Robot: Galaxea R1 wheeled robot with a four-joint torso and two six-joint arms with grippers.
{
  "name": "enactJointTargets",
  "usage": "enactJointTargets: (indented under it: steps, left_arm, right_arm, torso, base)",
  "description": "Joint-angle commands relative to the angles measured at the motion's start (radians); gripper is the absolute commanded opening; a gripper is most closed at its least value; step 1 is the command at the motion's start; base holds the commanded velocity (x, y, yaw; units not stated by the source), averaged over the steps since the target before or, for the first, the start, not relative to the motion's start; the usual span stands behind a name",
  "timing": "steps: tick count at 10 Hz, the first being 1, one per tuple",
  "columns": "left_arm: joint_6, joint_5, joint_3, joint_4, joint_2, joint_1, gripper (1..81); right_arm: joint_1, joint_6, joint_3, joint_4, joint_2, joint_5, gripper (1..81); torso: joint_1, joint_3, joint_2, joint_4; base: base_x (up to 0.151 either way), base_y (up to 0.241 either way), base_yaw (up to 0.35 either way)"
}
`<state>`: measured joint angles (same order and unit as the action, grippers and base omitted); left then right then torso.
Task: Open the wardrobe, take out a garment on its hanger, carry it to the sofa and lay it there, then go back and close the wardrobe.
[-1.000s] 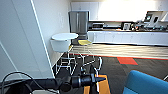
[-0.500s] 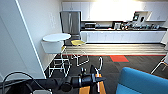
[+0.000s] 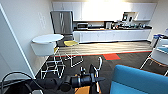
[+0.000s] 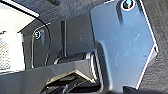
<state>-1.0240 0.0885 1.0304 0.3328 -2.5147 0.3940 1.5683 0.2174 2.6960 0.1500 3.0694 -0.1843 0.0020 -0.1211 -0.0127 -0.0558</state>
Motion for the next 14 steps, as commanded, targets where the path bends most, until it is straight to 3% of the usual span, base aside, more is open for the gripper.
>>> enactJointTargets:
  steps: [1,14]
  left_arm:
    - [0.007,0.037,-0.047,0.023,0.002,-0.151,1.0]
    - [0.007,0.030,-0.062,0.045,0.019,-0.143,1.0]
  right_arm:
    - [-0.029,0.000,-0.006,0.002,0.007,0.049,81.1]
    - [-0.027,-0.001,-0.006,0.002,0.008,0.049,81.1]
  torso:
    - [0.000,0.000,0.000,0.000]
    - [0.000,0.000,0.000,0.000]
  base:
    - [0.000,0.000,-0.206]
    - [0.000,0.000,-0.207]
